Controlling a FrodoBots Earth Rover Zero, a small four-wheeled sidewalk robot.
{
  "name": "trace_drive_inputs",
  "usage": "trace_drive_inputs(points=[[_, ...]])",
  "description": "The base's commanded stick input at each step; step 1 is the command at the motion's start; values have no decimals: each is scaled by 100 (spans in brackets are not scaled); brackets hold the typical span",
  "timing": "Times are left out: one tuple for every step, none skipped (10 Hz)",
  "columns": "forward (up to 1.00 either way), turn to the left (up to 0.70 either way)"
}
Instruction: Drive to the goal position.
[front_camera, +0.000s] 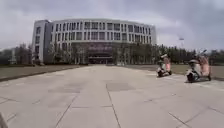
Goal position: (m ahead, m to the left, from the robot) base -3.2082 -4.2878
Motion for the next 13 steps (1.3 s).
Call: trace_drive_inputs(points=[[0,-100],[0,-100],[0,-100],[0,-100],[0,-100],[0,-100],[0,-100],[0,-100],[0,-100],[0,-100],[0,-100],[0,-100],[0,-100]])
